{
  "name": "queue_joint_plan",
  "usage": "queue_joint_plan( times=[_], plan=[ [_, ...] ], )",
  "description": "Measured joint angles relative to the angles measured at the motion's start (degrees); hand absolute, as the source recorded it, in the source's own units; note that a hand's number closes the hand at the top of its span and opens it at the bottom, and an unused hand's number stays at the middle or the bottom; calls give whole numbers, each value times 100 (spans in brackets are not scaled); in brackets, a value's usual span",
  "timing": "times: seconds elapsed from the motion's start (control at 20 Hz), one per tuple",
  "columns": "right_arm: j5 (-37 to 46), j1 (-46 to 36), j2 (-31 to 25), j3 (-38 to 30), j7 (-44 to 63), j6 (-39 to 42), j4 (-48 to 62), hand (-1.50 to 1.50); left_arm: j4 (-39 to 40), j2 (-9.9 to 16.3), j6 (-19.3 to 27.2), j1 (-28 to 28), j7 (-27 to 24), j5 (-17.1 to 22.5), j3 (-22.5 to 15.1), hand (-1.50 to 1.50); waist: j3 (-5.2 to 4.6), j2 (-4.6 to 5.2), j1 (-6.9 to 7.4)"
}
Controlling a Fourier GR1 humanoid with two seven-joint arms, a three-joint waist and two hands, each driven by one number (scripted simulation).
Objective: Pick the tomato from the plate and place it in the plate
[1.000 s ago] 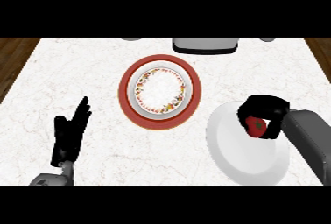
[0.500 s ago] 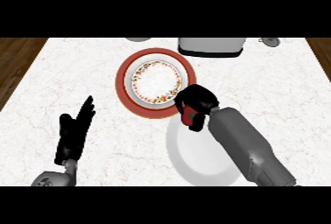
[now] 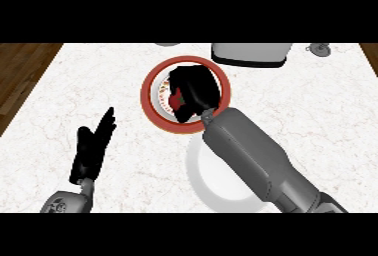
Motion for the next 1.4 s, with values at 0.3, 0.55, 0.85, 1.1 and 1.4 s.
queue_joint_plan(
  times=[0.3,0.55,0.85,1.1,1.4],
  plan=[
    [170,-647,32,788,2319,-804,-434,150,-6,-14,18,19,-59,-1,53,0,1,38,-71],
    [-26,-1125,29,1292,3354,-1093,-258,150,-49,30,-9,50,-57,4,141,0,4,85,-139],
    [-409,-1310,30,1473,3416,-1440,419,150,-103,16,-35,56,-13,7,214,0,7,117,-200],
    [-786,-1314,35,1565,3202,-1534,983,150,-161,-58,36,98,-6,-107,184,0,9,131,-215],
    [-1515,-1160,40,1203,2316,-1261,1695,150,-209,-112,19,68,44,-156,149,0,12,167,-178]
  ],
)
